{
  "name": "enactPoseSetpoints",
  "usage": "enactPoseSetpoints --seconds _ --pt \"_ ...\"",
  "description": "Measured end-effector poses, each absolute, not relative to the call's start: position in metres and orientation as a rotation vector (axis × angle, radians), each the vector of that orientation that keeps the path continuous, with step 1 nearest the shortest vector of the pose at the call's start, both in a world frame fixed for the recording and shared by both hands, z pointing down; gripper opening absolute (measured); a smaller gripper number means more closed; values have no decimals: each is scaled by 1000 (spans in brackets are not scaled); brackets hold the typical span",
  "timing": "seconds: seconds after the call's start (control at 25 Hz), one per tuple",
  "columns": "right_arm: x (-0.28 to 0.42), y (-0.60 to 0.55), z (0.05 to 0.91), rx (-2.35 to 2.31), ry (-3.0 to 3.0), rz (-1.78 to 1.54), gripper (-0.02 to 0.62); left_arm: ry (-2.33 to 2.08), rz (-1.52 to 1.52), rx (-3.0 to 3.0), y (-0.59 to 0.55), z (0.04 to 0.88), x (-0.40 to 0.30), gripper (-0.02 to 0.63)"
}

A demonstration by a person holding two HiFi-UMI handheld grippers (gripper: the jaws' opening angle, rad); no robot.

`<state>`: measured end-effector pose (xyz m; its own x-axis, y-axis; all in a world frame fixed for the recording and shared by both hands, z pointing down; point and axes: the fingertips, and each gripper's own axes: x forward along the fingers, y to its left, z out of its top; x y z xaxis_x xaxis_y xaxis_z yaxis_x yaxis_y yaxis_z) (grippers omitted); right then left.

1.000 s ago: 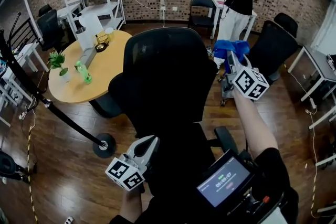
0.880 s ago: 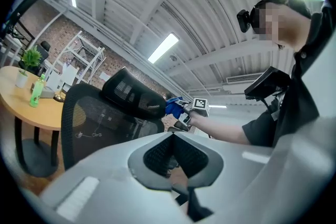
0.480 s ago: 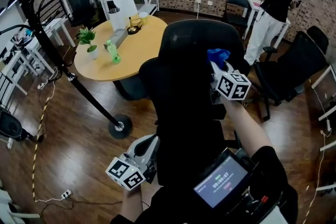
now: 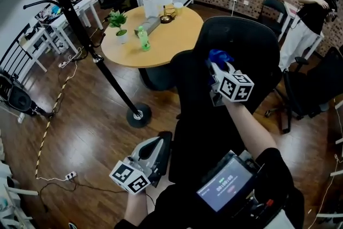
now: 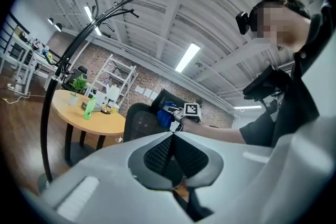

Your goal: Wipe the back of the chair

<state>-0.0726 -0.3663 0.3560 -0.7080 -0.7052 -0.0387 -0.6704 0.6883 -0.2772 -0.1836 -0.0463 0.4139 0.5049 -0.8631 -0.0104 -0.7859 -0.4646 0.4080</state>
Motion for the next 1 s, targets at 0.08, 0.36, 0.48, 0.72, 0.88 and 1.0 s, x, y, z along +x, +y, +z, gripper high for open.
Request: enactPoseSetpoints --seconds 0.08,0.36,0.48,0.72,0.88,1.0 --pt "-92 -359 363 -1060 2801 -375 55 -1391 -307 2391 -44 415 -186 6" --pt "-181 -291 345 -411 2921 -298 55 -1434 -311 2380 -42 412 -190 6" --pt "-188 -300 353 -471 2936 -309 55 -1462 -309 2370 -40 411 -190 6" --pt "-161 -351 401 -773 2932 -433 56 -1489 -273 2349 -37 412 -186 6" --pt "-122 -377 415 -939 2881 -477 56 -1453 -243 2373 -46 410 -176 6" --pt "-84 -388 420 -1026 2813 -509 55 -1401 -218 2404 -55 409 -162 6"
